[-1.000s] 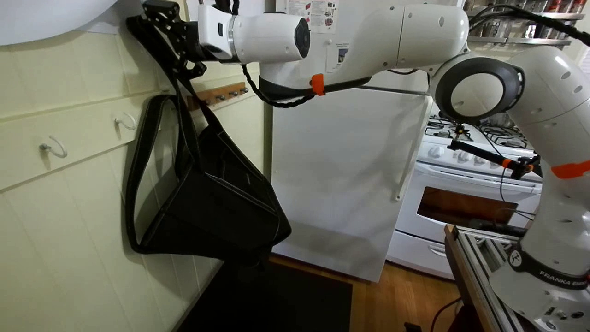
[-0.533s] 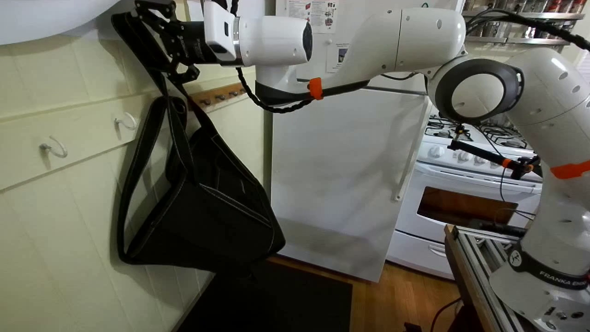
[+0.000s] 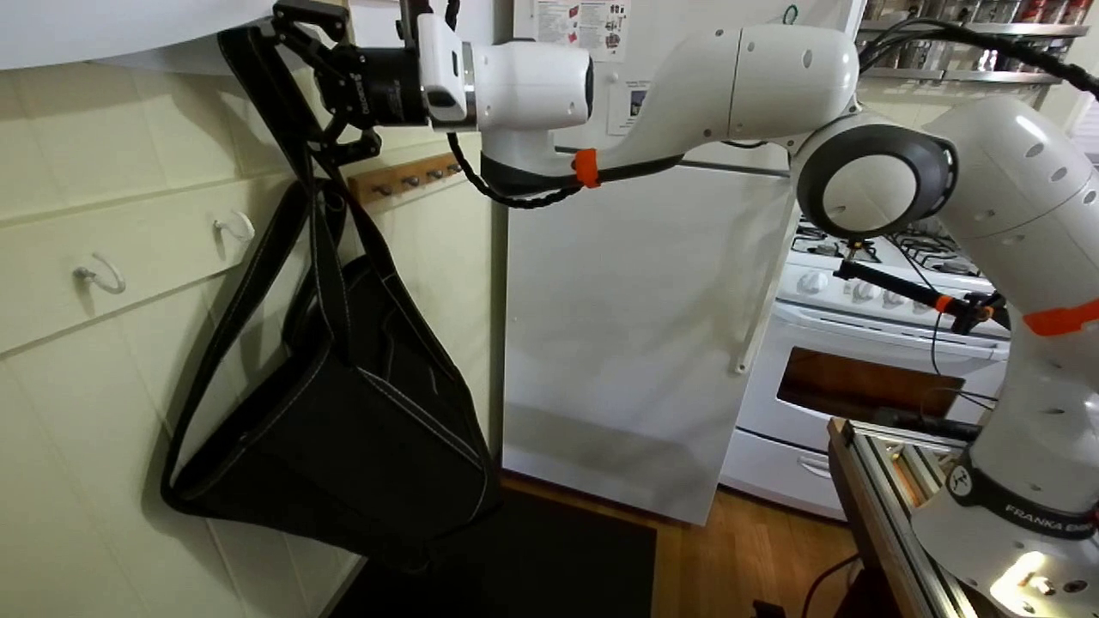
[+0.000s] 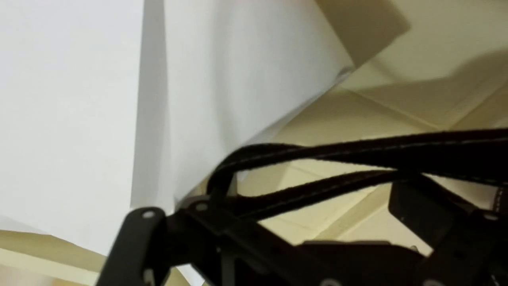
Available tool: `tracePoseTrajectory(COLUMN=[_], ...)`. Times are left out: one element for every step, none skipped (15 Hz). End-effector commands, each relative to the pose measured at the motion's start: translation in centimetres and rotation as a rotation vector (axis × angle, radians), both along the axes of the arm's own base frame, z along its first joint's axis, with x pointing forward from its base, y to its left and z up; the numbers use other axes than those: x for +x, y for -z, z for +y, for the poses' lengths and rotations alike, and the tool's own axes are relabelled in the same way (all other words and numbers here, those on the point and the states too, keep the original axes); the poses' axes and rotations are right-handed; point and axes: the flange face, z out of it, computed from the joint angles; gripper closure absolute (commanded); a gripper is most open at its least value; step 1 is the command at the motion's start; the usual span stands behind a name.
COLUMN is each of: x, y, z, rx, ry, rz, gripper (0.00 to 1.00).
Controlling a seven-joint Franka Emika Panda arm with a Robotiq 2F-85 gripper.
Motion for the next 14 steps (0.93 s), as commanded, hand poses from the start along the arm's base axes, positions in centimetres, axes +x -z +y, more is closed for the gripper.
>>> tracePoseTrajectory(x=[-0.2,-0.2,-0.2,-0.2,-0.3,-0.5,-0.6,-0.8,-1.0,-1.0,-1.3,-1.5,-1.7,-2.0], y=[-0.2,0.3,0.7,1.1,1.5,1.9,2.3,2.6,3.0,3.3,3.5,3.5,3.6,3.9], z=[-0.1,-0.2,-0.4,-0.4,-0.6,-0.7,-0.8,-0.8,-0.9,-0.9,-0.9,-0.9,-0.9,-1.0], rx=[-0.008,-0.010,-0.014,-0.018,-0.026,-0.031,-0.038,-0.045,-0.047,-0.052,-0.052,-0.053,-0.056,-0.062], ry=[-0.022,-0.019,-0.012,-0.006,0.000,0.005,0.011,0.018,0.016,0.026,0.027,0.031,0.036,0.042], rz=[-0.008,0.009,0.023,0.044,0.068,0.090,0.107,0.128,0.150,0.164,0.183,0.200,0.212,0.236], gripper=[0.00,0.00,0.00,0.00,0.00,0.00,0.00,0.00,0.00,0.00,0.00,0.00,0.00,0.00])
